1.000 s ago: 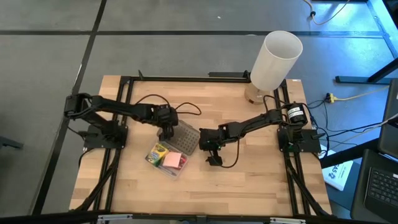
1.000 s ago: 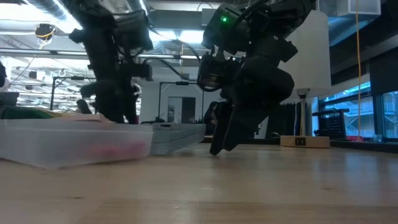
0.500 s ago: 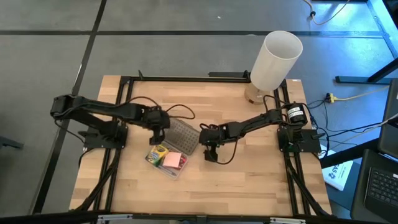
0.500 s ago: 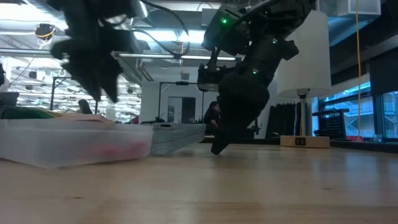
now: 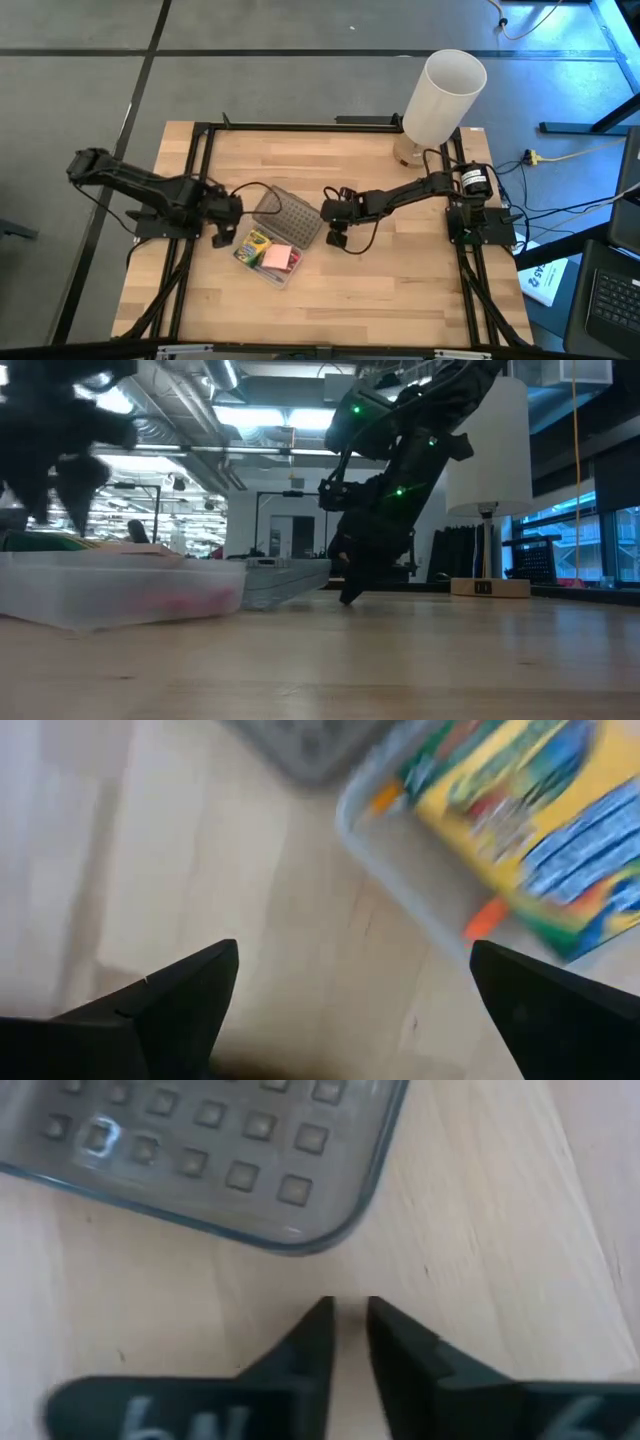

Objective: Pack school essentials
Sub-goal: Close the black supply box

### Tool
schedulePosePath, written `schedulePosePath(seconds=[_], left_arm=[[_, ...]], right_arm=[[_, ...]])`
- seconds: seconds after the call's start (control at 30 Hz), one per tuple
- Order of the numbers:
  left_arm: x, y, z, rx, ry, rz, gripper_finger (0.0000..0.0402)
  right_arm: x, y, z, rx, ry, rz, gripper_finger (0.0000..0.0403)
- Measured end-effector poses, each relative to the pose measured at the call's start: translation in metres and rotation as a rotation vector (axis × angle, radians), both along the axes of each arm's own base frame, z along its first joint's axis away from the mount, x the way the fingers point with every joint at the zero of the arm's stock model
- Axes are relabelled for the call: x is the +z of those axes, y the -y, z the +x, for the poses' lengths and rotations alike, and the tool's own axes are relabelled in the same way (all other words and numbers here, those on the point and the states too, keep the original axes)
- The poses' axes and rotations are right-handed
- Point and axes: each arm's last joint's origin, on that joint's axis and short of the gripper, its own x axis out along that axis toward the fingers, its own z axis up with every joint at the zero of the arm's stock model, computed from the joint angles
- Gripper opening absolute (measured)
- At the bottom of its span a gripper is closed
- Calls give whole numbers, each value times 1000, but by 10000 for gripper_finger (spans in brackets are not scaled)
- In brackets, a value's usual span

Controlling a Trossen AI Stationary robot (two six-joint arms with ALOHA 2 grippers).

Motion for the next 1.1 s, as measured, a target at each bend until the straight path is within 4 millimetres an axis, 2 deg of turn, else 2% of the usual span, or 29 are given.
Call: schedulePosePath(seconds=[0.1,0.17,0.33,0.5,0.73,0.9,1.1], left_arm=[[-16,3,-9,32,-22,-23,394],[-23,7,-8,22,15,-56,394],[-31,11,-10,42,12,-82,394],[-33,11,-8,53,47,-56,394],[-52,10,-11,92,70,-74,394],[-59,9,-14,124,56,-76,394],[-70,8,-17,129,61,-84,394]], right_arm=[[-1,4,1,-8,0,3,21],[-1,6,1,4,3,1,8],[-5,7,3,12,3,4,18],[-5,6,3,6,7,7,5],[-5,6,5,-4,21,14,10],[-5,7,9,40,58,-6,4],[-14,13,14,48,80,38,5]])
